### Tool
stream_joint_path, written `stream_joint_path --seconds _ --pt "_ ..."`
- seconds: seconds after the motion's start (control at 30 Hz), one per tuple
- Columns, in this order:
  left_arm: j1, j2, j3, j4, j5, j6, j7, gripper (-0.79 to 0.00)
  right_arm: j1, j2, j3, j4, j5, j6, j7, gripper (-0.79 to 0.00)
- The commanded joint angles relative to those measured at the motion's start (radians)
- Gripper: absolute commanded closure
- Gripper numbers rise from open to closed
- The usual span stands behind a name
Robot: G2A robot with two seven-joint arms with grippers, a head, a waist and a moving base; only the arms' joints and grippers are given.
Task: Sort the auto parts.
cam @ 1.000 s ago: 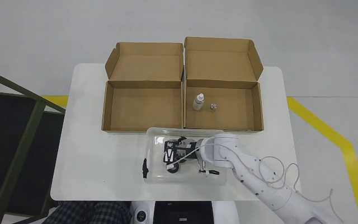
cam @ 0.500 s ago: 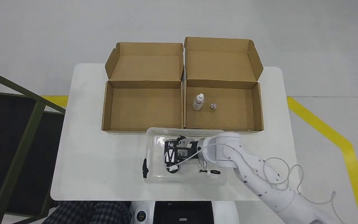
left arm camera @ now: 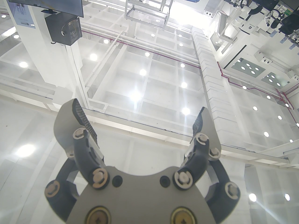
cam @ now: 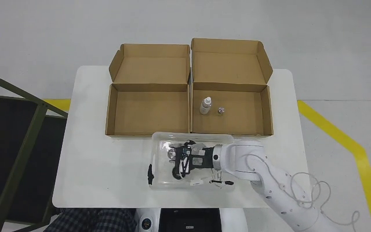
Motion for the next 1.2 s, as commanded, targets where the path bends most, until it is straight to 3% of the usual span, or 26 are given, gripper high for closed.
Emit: stream_joint_path --seconds 0.0,0.87,1.17 --pt "0.000 0.000 0.000 0.000 0.000 0.000 0.000 -0.785 -0.006 0.004 0.019 0.001 0.034 -0.014 -0.011 0.000" --pt "0.000 0.000 0.000 0.000 0.000 0.000 0.000 -0.785 -0.149 0.072 0.450 -0.079 0.397 -0.093 -0.185 0.000" --pt "0.000 0.000 0.000 0.000 0.000 0.000 0.000 -0.785 -0.182 0.084 0.533 -0.073 0.456 -0.089 -0.211 0.000"
